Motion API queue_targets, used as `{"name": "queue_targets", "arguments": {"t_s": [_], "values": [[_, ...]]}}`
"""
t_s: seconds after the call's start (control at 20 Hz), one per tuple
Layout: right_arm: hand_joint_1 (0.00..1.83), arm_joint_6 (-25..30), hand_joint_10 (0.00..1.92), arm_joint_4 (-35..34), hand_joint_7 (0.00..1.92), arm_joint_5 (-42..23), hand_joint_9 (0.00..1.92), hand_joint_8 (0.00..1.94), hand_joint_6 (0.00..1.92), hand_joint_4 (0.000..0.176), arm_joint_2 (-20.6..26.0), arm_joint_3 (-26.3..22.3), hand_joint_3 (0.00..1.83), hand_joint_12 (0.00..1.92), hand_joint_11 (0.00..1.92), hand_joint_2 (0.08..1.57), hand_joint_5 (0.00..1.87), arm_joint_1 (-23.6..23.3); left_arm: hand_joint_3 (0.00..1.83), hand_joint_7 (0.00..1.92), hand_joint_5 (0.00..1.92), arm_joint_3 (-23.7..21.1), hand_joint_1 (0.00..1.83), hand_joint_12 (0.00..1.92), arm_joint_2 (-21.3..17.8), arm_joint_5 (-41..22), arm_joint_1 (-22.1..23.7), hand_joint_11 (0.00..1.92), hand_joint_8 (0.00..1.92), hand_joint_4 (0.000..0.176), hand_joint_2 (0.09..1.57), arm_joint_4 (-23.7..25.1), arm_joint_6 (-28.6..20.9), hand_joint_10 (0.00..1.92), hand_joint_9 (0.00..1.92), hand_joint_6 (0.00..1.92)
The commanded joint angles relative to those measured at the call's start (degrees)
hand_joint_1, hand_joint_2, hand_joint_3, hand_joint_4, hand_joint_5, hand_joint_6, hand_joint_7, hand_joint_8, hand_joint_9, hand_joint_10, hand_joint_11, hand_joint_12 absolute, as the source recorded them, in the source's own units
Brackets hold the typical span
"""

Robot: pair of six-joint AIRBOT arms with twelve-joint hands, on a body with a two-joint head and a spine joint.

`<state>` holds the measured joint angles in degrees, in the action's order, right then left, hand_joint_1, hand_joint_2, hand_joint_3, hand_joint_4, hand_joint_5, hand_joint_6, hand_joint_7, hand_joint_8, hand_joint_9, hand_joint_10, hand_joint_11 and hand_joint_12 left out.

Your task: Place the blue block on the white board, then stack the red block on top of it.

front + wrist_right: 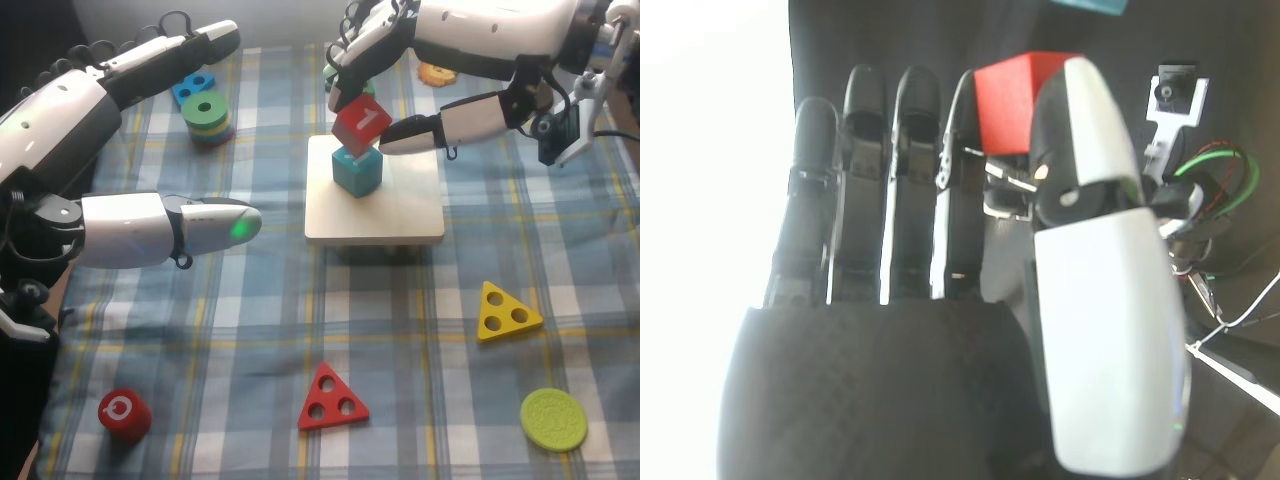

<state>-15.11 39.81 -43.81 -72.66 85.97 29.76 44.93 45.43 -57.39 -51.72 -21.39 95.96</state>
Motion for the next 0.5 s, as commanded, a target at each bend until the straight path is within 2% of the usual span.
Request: {"name": "queue_targets", "arguments": {"t_s": [0.0,0.15,0.25,0.4,0.45], "values": [[1.17,0.4,0.00,-2.9,0.82,-5.0,0.70,0.00,0.89,0.000,-0.2,0.3,0.00,0.99,0.14,1.09,1.03,-1.1,0.00,0.24,0.24,0.0,0.79,0.32,-0.4,-6.5,0.4,0.00,0.00,0.163,0.82,1.6,-0.4,0.00,0.22,0.00],[1.17,0.4,0.00,-2.8,0.80,-4.9,0.69,0.00,0.90,0.000,-0.6,0.5,0.00,1.01,0.13,1.09,1.02,-1.1,0.00,0.26,0.23,0.1,0.78,0.33,-0.4,-6.4,0.4,0.00,0.00,0.175,0.81,1.6,-0.4,0.01,0.25,0.00],[1.16,0.4,0.00,-2.7,0.79,-4.7,0.67,0.00,0.93,0.000,-0.7,0.5,0.00,1.00,0.11,1.10,1.00,-1.1,0.00,0.26,0.23,0.1,0.78,0.33,-0.4,-6.4,0.4,0.00,0.00,0.169,0.82,1.6,-0.4,0.00,0.25,0.00],[1.16,0.4,0.00,-2.4,0.78,-4.6,0.63,0.00,0.94,0.000,-0.8,0.5,0.00,1.01,0.03,1.10,1.00,-1.1,0.00,0.26,0.24,0.1,0.79,0.30,-0.4,-6.4,0.5,0.00,0.00,0.173,0.81,1.6,-0.4,0.00,0.24,0.00],[1.16,0.5,0.00,-2.3,0.78,-4.5,0.60,0.00,0.94,0.000,-0.9,0.5,0.00,0.97,0.01,1.10,1.00,-1.1,0.00,0.26,0.25,0.1,0.78,0.32,-0.4,-6.4,0.5,0.00,0.00,0.168,0.81,1.6,-0.4,0.00,0.25,0.00]]}}
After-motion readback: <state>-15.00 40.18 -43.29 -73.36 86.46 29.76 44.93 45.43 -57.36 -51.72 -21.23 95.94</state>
